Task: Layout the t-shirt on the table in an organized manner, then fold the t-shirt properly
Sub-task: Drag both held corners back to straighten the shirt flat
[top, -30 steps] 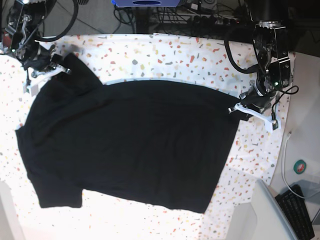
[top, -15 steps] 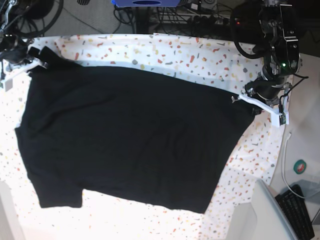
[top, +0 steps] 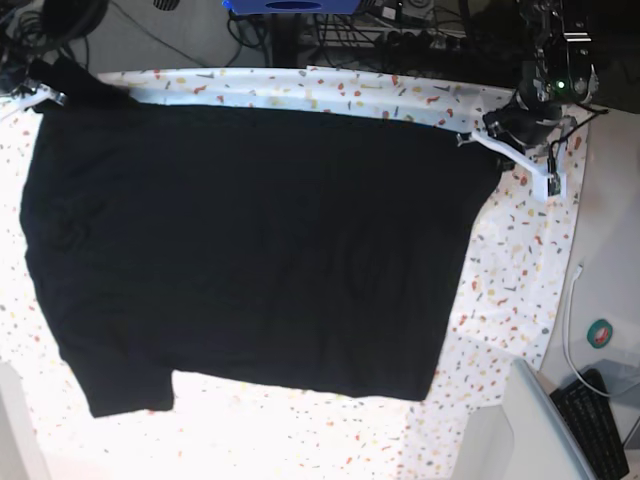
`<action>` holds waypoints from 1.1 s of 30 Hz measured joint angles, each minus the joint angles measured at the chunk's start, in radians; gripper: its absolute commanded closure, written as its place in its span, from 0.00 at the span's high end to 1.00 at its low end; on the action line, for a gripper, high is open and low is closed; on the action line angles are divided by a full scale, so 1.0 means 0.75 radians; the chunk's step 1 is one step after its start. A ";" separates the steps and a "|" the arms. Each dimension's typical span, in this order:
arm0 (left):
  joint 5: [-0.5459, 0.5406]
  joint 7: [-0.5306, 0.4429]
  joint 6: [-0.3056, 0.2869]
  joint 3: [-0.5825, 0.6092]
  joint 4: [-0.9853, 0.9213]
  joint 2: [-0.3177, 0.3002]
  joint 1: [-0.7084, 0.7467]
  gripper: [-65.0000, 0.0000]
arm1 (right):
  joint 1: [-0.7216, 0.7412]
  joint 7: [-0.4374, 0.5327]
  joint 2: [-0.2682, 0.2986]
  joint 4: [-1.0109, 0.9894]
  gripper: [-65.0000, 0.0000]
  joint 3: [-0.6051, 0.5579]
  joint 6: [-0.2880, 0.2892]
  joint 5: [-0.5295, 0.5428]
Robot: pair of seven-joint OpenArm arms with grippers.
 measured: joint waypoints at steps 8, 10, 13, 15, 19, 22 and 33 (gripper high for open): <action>-0.009 -0.008 0.105 0.011 0.012 0.001 0.072 0.00 | -0.039 -0.007 0.020 0.110 0.00 0.004 -0.001 0.014; -0.006 -0.009 0.105 0.011 0.009 0.012 0.079 0.00 | -0.063 -0.022 0.018 0.138 0.00 -0.003 -0.001 0.018; -0.006 -0.008 0.105 0.007 -0.015 0.030 0.086 0.00 | -0.060 -0.035 0.012 0.110 0.00 -0.009 -0.001 0.006; -0.006 -0.008 0.106 0.007 -0.041 0.029 0.082 0.00 | -0.031 -0.050 0.010 0.099 0.00 -0.009 -0.001 0.005; -0.025 -0.009 0.261 0.004 -0.059 0.048 0.074 0.00 | 0.037 -0.073 0.013 0.103 0.00 -0.021 -0.001 0.015; -0.025 -0.008 0.306 0.008 -0.079 0.063 0.076 0.00 | 0.027 -0.148 0.017 0.103 0.00 -0.077 0.000 0.007; -0.025 -0.008 0.307 0.005 -0.089 0.066 0.044 0.00 | 0.034 -0.160 -0.014 0.123 0.00 -0.162 0.000 -0.012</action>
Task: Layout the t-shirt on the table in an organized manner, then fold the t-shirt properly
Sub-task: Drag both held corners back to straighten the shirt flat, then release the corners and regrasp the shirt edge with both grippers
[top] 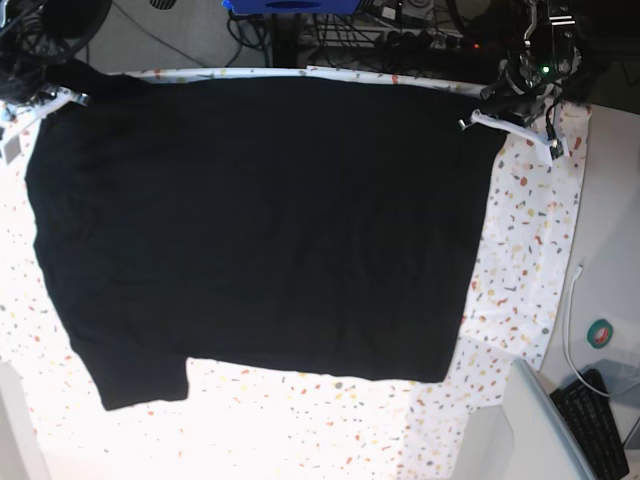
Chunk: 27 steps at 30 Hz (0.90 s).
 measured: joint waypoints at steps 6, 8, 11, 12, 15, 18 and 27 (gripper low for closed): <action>0.007 0.006 0.016 -0.004 -0.006 0.046 -0.092 0.00 | 0.228 0.015 0.071 -0.106 0.00 -0.162 -0.060 0.002; 0.002 0.026 0.004 0.001 -0.038 0.047 -0.157 0.00 | 0.315 0.014 0.094 -0.185 0.00 -0.189 -0.120 0.015; 0.013 0.124 0.015 -0.004 -0.159 0.050 -0.293 0.00 | 0.433 0.018 0.140 -0.319 0.00 -0.239 -0.157 0.002; 0.014 0.128 0.013 -0.010 -0.197 0.066 -0.331 0.00 | 0.470 0.029 0.150 -0.369 0.00 -0.250 -0.160 0.003; 0.007 0.140 0.012 -0.006 -0.286 0.100 -0.410 0.00 | 0.546 0.116 0.165 -0.513 0.00 -0.280 -0.161 0.014; 0.010 0.143 0.013 -0.007 -0.307 0.105 -0.466 0.00 | 0.569 0.172 0.188 -0.624 0.00 -0.301 -0.162 0.004; 0.022 0.137 0.013 -0.008 -0.332 0.099 -0.562 0.00 | 0.659 0.248 0.239 -0.805 0.00 -0.299 -0.167 -0.003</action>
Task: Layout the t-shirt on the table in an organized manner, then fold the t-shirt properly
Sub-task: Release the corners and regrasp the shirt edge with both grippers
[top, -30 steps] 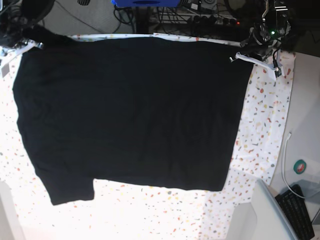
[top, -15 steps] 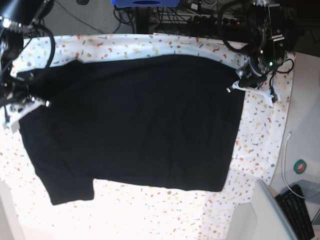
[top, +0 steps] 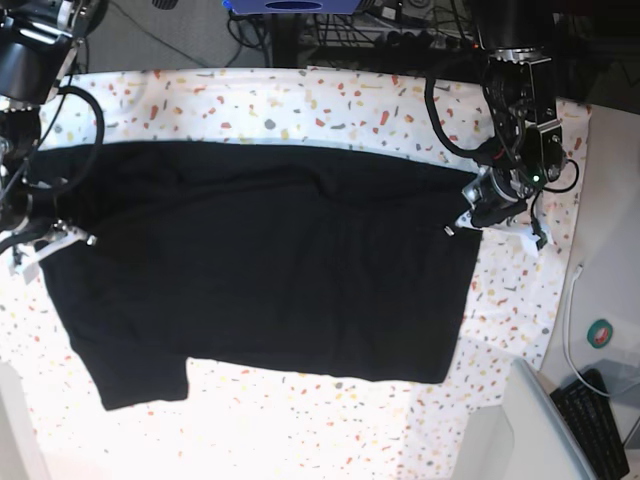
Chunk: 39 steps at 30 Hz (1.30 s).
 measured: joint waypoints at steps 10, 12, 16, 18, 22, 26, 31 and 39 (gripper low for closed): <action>0.003 -0.006 0.002 0.001 -0.125 0.001 -0.063 0.00 | 0.120 0.141 0.027 -0.179 0.00 -0.140 -0.001 0.009; 0.001 -0.008 0.001 0.001 -0.124 0.002 -0.086 0.00 | 0.131 0.162 0.032 -0.237 0.00 -0.144 -0.002 0.005; 0.003 -0.006 0.006 0.000 -0.126 0.002 -0.092 0.00 | 0.132 0.205 0.045 -0.255 0.00 -0.141 -0.002 0.004; 0.003 -0.009 0.005 -0.001 -0.157 0.002 -0.115 0.00 | 0.136 0.206 0.043 -0.255 0.00 -0.142 -0.002 0.005; 0.002 -0.013 0.001 0.006 -0.215 0.002 -0.156 0.00 | 0.136 0.206 0.041 -0.255 0.00 -0.142 -0.002 0.005; 0.003 -0.012 0.001 0.007 -0.223 0.002 -0.168 0.00 | 0.136 0.206 0.044 -0.255 0.00 -0.142 -0.002 0.005; 0.000 -0.010 0.001 0.005 -0.230 0.003 -0.184 0.00 | 0.133 0.196 0.030 -0.255 0.00 -0.073 -0.002 0.016; -0.003 -0.047 -0.001 -0.001 -0.189 0.006 -0.184 0.51 | 0.027 0.155 -0.046 -0.041 0.53 0.255 0.036 0.005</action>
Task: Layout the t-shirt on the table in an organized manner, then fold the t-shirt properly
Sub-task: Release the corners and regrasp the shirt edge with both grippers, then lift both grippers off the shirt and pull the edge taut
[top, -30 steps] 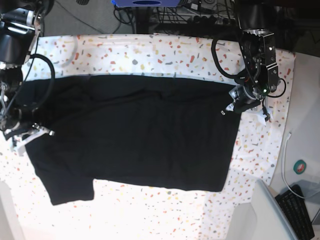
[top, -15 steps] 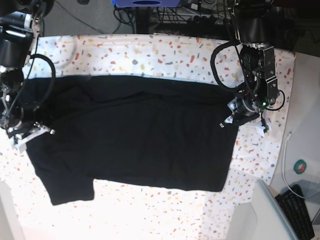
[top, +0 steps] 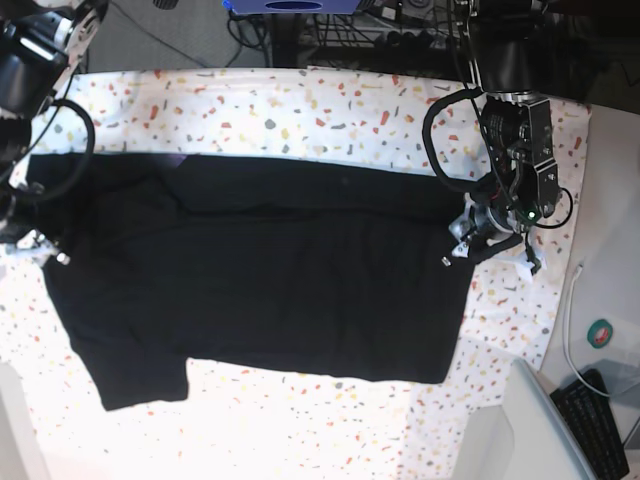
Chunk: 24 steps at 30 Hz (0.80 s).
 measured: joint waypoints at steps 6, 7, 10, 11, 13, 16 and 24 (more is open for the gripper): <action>-0.011 -0.085 -0.004 0.001 0.166 -0.003 0.099 0.85 | -0.192 -0.016 -0.112 0.424 0.54 0.124 0.159 0.019; -0.039 -0.089 -0.004 0.001 0.203 -0.004 0.131 0.86 | -0.224 -0.015 -0.125 0.467 0.54 0.153 0.162 0.023; -0.223 -0.127 -0.113 -0.033 0.279 -0.005 0.258 0.86 | -0.332 -0.017 -0.175 0.548 0.55 0.267 0.170 0.019; -0.302 -0.166 -0.162 -0.073 0.288 0.004 0.314 0.86 | -0.363 -0.017 -0.197 0.556 0.57 0.312 0.168 0.005; -0.410 -0.232 -0.172 -0.145 0.281 0.002 0.424 0.86 | -0.418 -0.030 -0.235 0.555 0.64 0.386 0.193 0.022; -0.483 -0.305 -0.153 -0.172 0.185 -0.020 0.501 0.86 | -0.467 -0.015 -0.254 0.516 0.68 0.481 0.327 0.192; -0.525 -0.349 -0.371 -0.166 -0.016 -0.015 0.350 0.85 | -0.426 -0.005 -0.249 0.120 0.68 0.569 0.372 0.290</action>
